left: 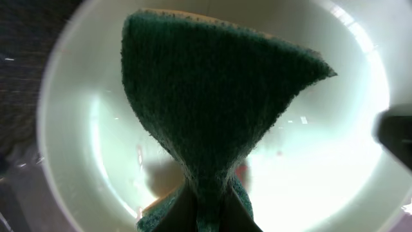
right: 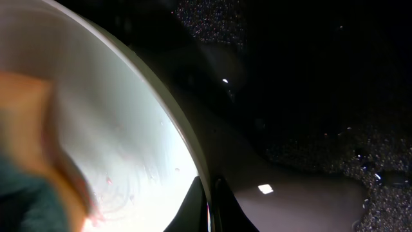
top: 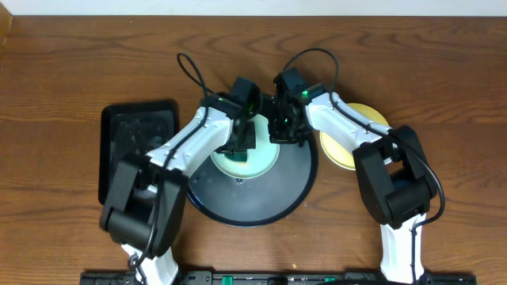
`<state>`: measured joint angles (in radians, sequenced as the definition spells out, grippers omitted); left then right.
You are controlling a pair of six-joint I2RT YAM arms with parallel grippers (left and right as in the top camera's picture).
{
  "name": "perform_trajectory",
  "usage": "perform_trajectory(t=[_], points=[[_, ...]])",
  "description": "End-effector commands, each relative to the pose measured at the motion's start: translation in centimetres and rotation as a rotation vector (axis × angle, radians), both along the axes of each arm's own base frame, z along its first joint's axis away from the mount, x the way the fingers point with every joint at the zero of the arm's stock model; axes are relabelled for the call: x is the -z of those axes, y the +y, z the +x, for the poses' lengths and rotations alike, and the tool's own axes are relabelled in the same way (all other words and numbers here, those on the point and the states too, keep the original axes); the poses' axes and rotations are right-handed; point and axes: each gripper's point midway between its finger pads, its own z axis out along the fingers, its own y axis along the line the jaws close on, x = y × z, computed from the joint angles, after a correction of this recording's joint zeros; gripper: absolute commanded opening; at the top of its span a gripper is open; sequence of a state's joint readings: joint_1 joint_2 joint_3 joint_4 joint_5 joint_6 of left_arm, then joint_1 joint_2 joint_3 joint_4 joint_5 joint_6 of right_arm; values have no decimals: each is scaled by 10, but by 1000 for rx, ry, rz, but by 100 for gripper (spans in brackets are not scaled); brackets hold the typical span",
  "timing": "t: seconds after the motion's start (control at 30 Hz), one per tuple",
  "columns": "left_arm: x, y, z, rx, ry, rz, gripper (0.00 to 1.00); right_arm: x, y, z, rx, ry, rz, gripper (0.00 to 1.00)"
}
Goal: Clean dirty plates on tray and stack at the side
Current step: 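Scrub the green plate with the sponge while the right gripper holds it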
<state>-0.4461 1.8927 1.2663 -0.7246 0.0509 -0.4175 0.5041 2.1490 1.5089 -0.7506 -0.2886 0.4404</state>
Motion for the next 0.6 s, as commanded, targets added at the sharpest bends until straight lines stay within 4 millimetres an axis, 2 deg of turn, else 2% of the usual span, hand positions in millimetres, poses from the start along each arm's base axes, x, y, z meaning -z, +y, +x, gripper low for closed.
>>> perform_trajectory(t=[0.0, 0.17, 0.27, 0.43, 0.5, 0.57], points=[[11, -4, -8, 98, 41, -7, 7, 32, -9, -19, 4, 69, -71, 1], [4, -45, -30, 385, 106, -247, 7, 32, -9, -19, -3, 67, -70, 1], [-2, -59, -40, 490, 118, -342, 7, 32, -9, -19, -3, 67, -70, 1], [1, -52, -34, 464, 104, -304, 7, 32, -9, -19, -3, 67, -70, 1], [6, -38, -24, 369, 88, -221, 8, 32, -9, -19, -3, 67, -70, 1], [11, -13, -10, 234, 55, -86, 7, 32, -9, -19, -3, 67, -70, 1]])
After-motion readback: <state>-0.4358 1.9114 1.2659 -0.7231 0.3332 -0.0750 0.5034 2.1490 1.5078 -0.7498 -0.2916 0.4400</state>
